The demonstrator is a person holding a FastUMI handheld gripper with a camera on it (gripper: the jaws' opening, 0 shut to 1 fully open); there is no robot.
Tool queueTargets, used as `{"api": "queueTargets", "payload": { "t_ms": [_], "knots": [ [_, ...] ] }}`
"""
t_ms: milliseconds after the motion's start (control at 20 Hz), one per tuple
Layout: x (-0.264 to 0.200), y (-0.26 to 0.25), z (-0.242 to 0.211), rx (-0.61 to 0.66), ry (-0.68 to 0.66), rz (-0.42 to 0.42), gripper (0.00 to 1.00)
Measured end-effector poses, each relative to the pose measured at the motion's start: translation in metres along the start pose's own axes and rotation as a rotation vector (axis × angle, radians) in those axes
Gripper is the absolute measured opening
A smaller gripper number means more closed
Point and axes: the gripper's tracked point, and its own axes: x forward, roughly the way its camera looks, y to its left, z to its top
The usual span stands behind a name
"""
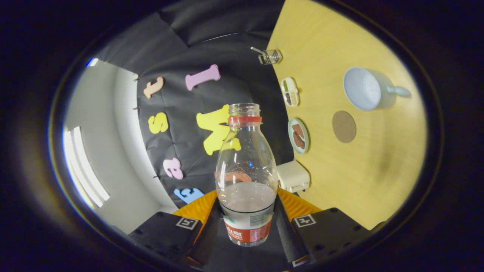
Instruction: Take the bottle from table, then pour the juice into the cup, finally place the bottle on the coaster
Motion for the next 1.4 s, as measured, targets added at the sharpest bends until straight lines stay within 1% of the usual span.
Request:
{"api": "queueTargets", "payload": {
  "t_ms": [250,400,600,700,850,950,1100,1200,1300,1400],
  "knots": [
    [-0.003,-0.001,0.004,-0.323,-0.01,-0.056,0.77],
    [-0.011,0.001,0.013,-0.567,-0.019,-0.102,0.77],
    [-0.02,0.011,0.033,-0.851,-0.062,-0.16,0.77],
    [-0.02,0.013,0.043,-0.94,-0.097,-0.166,0.77],
    [-0.019,0.007,0.047,-1.096,-0.103,-0.18,0.77],
    [-0.014,0.004,0.043,-1.219,-0.085,-0.155,0.77],
    [-0.006,-0.015,0.046,-1.422,-0.073,-0.173,0.78],
    [0.001,-0.025,0.048,-1.528,-0.082,-0.193,0.78],
    [0.008,-0.04,0.052,-1.611,-0.082,-0.233,0.78],
    [0.02,-0.054,0.052,-1.641,-0.067,-0.255,0.78]
  ]
}}
